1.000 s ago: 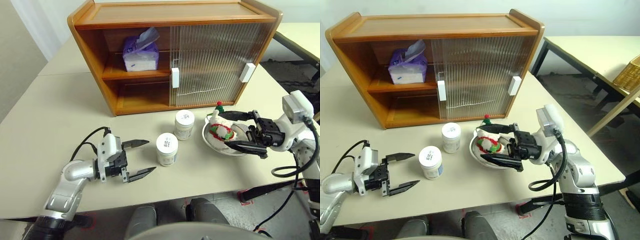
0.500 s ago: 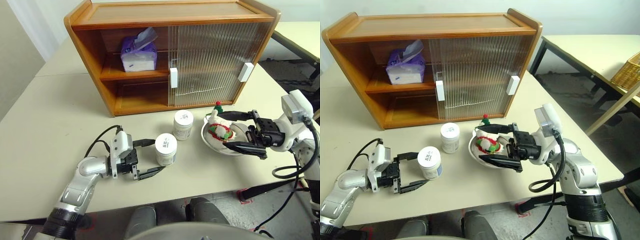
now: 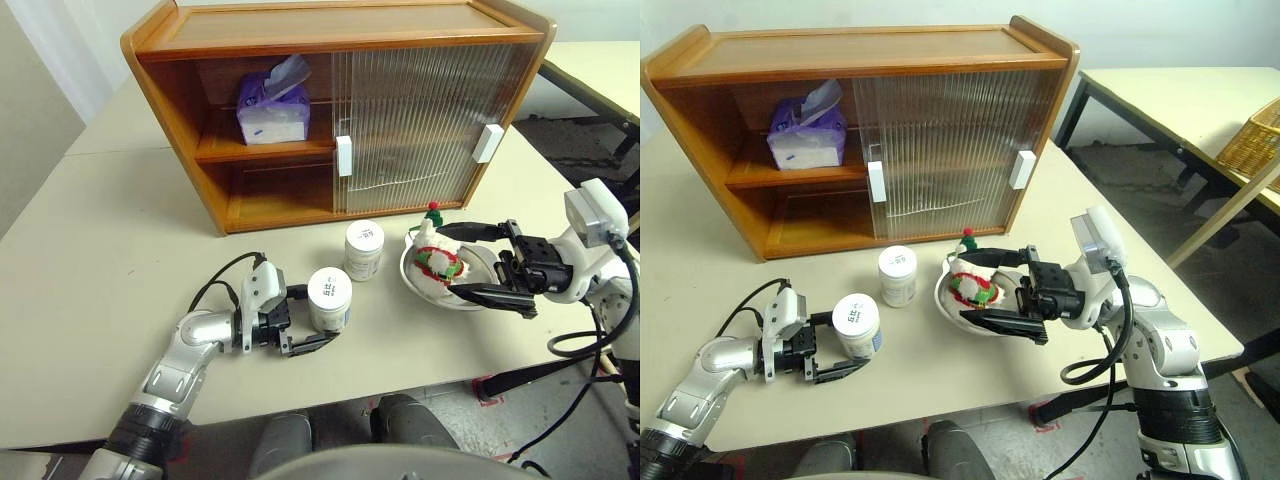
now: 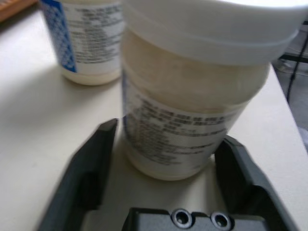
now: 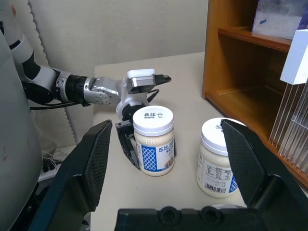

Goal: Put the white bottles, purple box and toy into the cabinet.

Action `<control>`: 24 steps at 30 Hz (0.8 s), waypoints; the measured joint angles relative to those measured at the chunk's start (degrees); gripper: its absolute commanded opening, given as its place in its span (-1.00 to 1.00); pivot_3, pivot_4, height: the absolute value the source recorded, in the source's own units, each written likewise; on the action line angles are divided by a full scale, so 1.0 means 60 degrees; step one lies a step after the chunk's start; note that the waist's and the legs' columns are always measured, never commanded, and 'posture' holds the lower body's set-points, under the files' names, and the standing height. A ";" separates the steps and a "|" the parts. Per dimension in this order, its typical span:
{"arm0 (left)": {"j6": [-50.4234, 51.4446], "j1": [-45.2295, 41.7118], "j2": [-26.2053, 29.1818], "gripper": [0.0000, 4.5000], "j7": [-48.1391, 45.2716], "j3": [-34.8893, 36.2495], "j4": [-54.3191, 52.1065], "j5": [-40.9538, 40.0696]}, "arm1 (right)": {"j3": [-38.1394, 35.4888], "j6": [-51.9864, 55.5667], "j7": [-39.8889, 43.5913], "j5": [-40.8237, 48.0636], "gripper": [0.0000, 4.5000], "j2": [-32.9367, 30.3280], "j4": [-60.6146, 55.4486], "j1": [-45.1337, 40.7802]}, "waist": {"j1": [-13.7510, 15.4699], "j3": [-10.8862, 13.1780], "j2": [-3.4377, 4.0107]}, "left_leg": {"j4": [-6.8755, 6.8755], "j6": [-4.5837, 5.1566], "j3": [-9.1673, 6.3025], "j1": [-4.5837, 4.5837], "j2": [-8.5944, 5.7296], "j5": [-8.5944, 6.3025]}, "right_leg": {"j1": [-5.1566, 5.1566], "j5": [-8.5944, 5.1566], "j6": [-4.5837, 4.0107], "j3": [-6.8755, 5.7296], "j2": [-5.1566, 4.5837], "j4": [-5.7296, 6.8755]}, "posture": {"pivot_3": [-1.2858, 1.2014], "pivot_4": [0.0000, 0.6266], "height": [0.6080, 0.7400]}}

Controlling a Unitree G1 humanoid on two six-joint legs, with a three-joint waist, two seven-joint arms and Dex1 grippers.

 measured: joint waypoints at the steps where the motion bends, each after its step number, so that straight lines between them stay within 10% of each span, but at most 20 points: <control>1: 0.0009 0.0001 -0.0006 0.39 0.0000 0.0001 0.0000 -0.0006 | 0.0000 -0.0021 0.0014 0.0000 1.00 -0.0004 0.0018 0.0004 | -0.0002 0.0000 0.0000 | 0.0000 0.0002 0.0000 0.0002 -0.0003 0.0001 | 0.0002 -0.0002 0.0003 0.0000 0.0000 0.0000 | -0.06 -0.90 1.00; 24: 0.0889 0.0588 -0.0347 0.39 0.3746 0.2470 -0.0856 -0.0138 | 0.0232 -0.0506 0.0435 -0.0220 1.00 0.0087 0.0601 -0.0045 | 0.0122 0.0031 -0.0025 | -0.0001 0.0001 0.0002 0.0006 -0.0018 0.0015 | 0.0014 -0.0013 0.0020 0.0001 0.0006 -0.0001 | -0.01 -0.87 1.00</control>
